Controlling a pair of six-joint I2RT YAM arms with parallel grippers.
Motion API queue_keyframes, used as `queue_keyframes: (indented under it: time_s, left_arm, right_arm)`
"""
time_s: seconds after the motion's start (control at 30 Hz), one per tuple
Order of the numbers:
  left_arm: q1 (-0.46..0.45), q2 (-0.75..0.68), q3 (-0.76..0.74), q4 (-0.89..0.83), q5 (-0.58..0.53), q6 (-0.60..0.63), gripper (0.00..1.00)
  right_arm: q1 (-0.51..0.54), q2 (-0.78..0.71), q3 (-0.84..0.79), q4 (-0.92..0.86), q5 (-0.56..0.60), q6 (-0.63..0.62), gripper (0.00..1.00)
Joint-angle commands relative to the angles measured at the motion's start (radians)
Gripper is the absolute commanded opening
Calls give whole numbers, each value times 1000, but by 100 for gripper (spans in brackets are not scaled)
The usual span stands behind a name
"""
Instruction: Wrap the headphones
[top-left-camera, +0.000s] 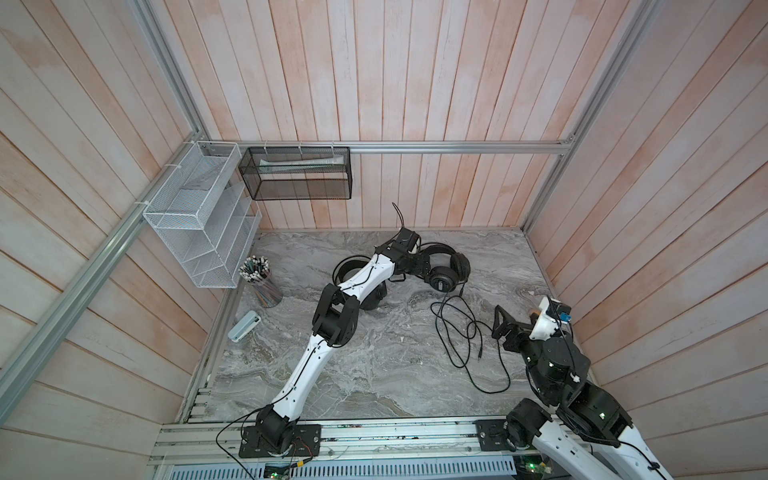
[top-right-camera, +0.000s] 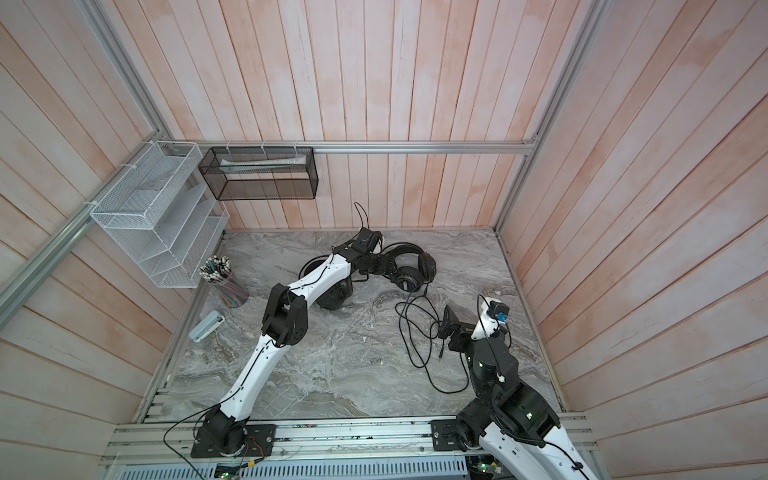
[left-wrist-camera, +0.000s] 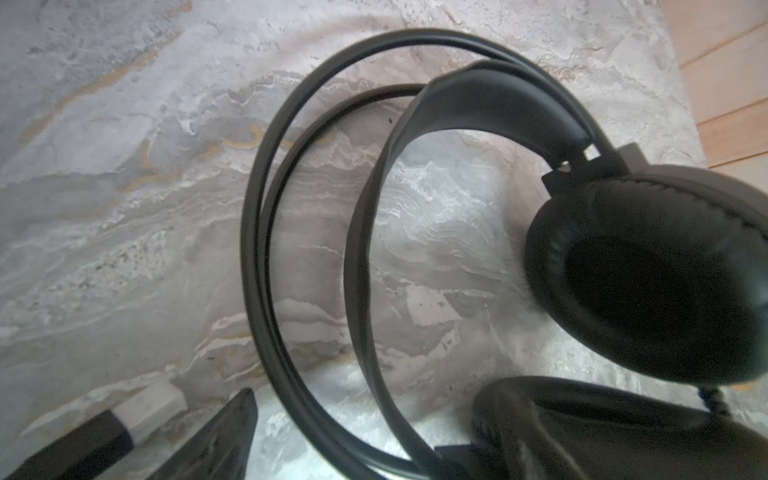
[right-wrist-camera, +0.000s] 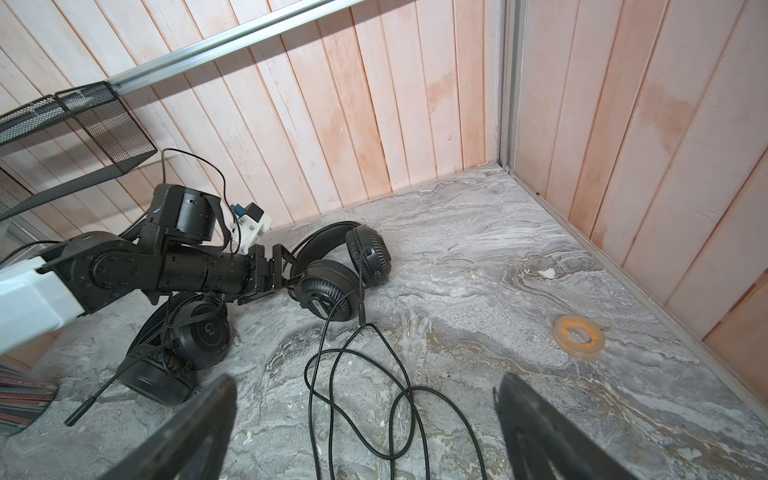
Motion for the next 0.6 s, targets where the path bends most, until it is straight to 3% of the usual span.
queue_keyframes:
  time_s: [0.0, 0.4, 0.57]
  left_arm:
    - [11, 27, 34, -13, -55, -8, 86]
    - [12, 42, 47, -33, -73, -48, 63]
    - [11, 45, 49, -19, -40, -65, 59]
  right_arm:
    - [7, -14, -13, 18, -11, -16, 99]
    - [9, -37, -16, 22, -12, -18, 99]
    - [12, -40, -17, 25, -13, -18, 100]
